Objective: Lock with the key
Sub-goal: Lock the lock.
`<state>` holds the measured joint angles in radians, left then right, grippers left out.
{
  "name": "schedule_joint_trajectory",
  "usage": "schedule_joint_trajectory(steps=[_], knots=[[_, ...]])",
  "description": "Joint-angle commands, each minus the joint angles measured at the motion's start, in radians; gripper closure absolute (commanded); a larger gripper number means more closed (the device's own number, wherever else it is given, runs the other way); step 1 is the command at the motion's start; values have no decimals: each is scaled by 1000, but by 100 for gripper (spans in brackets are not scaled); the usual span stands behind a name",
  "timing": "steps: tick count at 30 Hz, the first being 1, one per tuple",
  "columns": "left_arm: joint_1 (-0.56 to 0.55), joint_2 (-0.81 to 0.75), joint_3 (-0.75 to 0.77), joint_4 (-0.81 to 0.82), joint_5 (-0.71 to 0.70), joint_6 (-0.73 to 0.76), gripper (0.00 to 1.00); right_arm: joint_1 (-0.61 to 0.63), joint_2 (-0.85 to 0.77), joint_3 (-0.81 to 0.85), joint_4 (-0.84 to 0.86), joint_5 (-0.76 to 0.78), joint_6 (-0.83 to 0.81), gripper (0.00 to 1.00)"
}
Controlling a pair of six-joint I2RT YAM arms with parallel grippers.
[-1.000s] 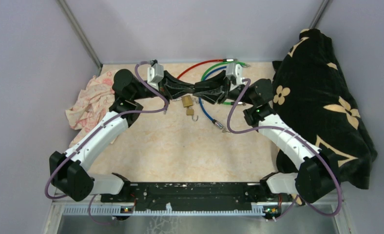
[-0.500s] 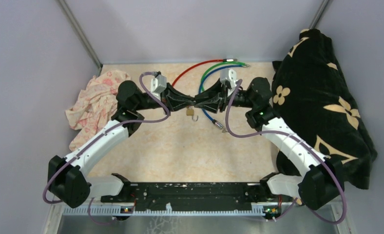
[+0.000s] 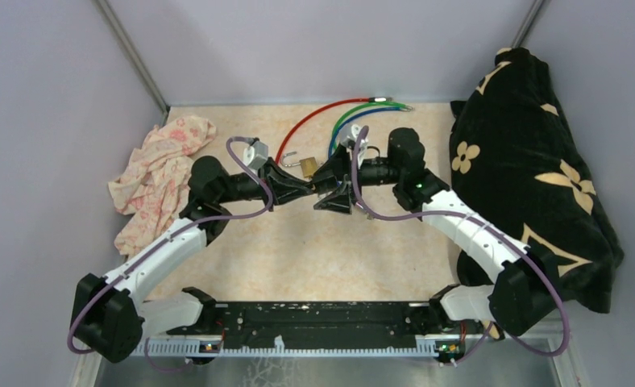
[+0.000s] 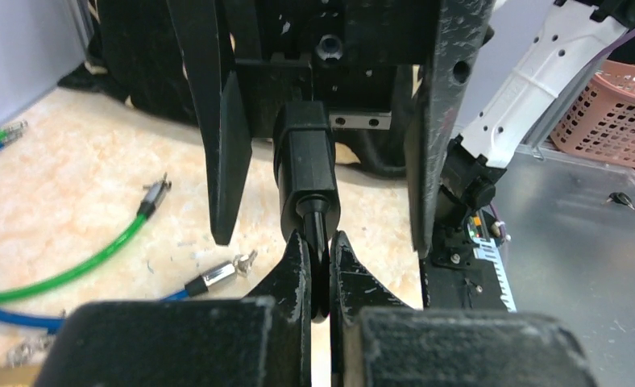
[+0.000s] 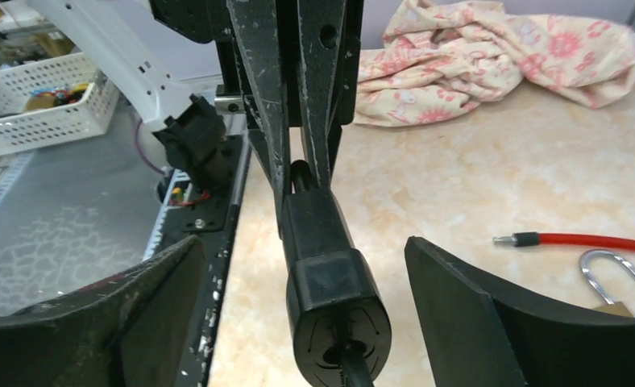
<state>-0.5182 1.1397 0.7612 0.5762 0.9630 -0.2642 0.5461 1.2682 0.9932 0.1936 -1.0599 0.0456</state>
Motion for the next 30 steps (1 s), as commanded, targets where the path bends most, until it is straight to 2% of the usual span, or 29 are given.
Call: schedule_joint_trajectory(steps=[1,4,10,13,17,21,26,27,28,29,30], knots=[[5,-53,-38,120,59,-55,100,61,27,79,-16,-9,25,2],[33,-83,-82,128,57,-54,100,50,26,127,-137,-14,-8,2],[97,-143,-155,148,69,-35,100,-50,-5,191,-381,7,-122,2],[110,-166,-173,158,72,-36,100,-61,-12,202,-445,15,-177,15],[116,-174,-190,174,67,-46,100,-60,10,200,-456,-20,-179,38],[122,-173,-192,177,64,-53,100,-53,-1,179,-422,-25,-172,49],[122,-167,-192,179,66,-62,100,-46,0,168,-368,-24,-143,85],[123,-167,-191,179,65,-61,100,-44,5,170,-372,-24,-145,89],[123,-168,-191,179,65,-61,100,-43,9,172,-386,-26,-152,90],[123,-168,-189,180,64,-61,100,-43,15,175,-403,-28,-161,85],[123,-169,-191,179,66,-61,100,-43,20,179,-422,-29,-172,76]])
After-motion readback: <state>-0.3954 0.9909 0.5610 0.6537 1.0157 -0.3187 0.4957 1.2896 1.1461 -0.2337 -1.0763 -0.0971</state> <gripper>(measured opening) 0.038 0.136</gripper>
